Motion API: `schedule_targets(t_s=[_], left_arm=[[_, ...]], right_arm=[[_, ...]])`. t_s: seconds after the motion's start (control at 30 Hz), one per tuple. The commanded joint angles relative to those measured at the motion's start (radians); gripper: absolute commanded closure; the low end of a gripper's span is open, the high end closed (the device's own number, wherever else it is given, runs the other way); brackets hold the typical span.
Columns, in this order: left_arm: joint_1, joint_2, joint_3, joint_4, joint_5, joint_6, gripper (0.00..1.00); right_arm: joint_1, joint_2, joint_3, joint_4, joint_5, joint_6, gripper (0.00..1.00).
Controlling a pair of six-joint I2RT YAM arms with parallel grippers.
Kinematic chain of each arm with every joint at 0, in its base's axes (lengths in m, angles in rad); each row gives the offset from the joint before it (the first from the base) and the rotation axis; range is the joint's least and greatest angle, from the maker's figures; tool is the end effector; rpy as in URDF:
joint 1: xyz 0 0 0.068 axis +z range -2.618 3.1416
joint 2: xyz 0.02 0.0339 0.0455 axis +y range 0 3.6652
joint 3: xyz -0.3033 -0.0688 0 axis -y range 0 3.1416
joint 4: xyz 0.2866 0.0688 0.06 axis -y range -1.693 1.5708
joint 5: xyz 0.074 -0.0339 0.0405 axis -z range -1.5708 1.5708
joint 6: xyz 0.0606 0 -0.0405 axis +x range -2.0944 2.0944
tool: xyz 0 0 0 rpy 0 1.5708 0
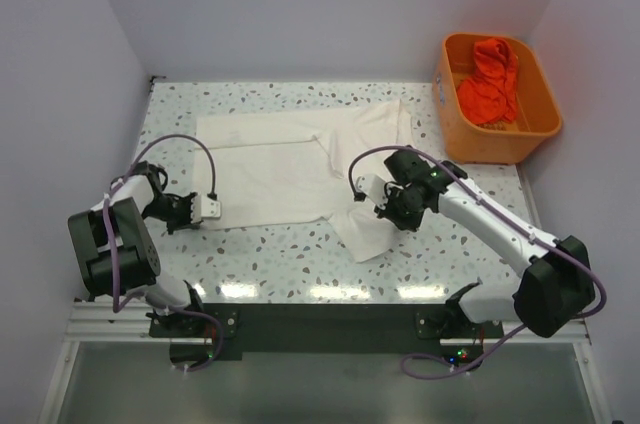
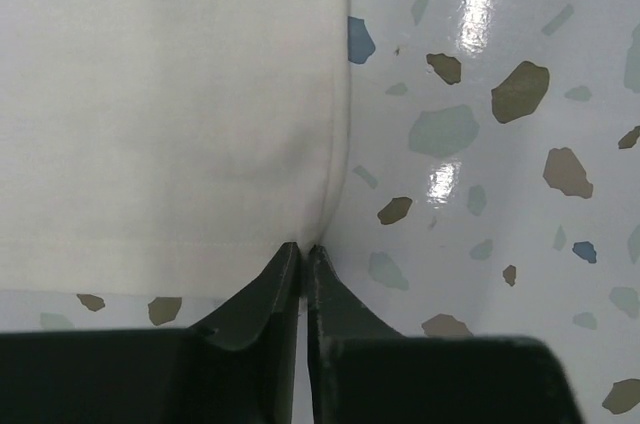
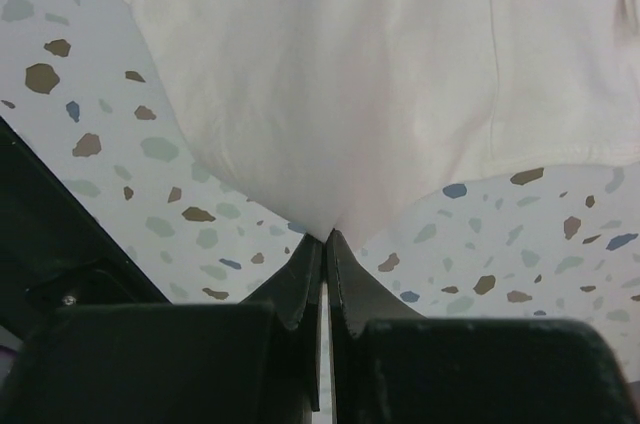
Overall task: Fold and stack the t-shirts
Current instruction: Fold the tshirt
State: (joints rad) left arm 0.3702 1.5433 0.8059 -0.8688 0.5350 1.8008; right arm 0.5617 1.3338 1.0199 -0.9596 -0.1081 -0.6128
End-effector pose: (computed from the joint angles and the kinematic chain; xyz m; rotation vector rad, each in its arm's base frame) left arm 0.2533 0.0652 0.1423 1.7340 2.0156 -0.3815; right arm 0.2329 0.1543 0.2485 -1.5918 2.3501 0.1427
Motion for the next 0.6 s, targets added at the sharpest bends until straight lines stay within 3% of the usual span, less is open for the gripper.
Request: schedule_targets(t_s=[0.0,0.33,0.57], left_arm=[[-0.005,-0.003,-0.025,0.001,-0.023,0.019,0.98],[0.055,-0.075,0.035,-0.188,-0.01,0.123,1.0],[0.072,-0.02,0.248,-0.323,0.082,0.1,1.0]], right_arm=[[-0.002,-0.062,0.026,-0.054,-0.045,-0.007,1.0],[0.043,-0.192,0.045,-0.16,-0.088,0.016,1.0],[-0.045,-0.153,0.138,-0.168,-0.056,-0.088,1.0]])
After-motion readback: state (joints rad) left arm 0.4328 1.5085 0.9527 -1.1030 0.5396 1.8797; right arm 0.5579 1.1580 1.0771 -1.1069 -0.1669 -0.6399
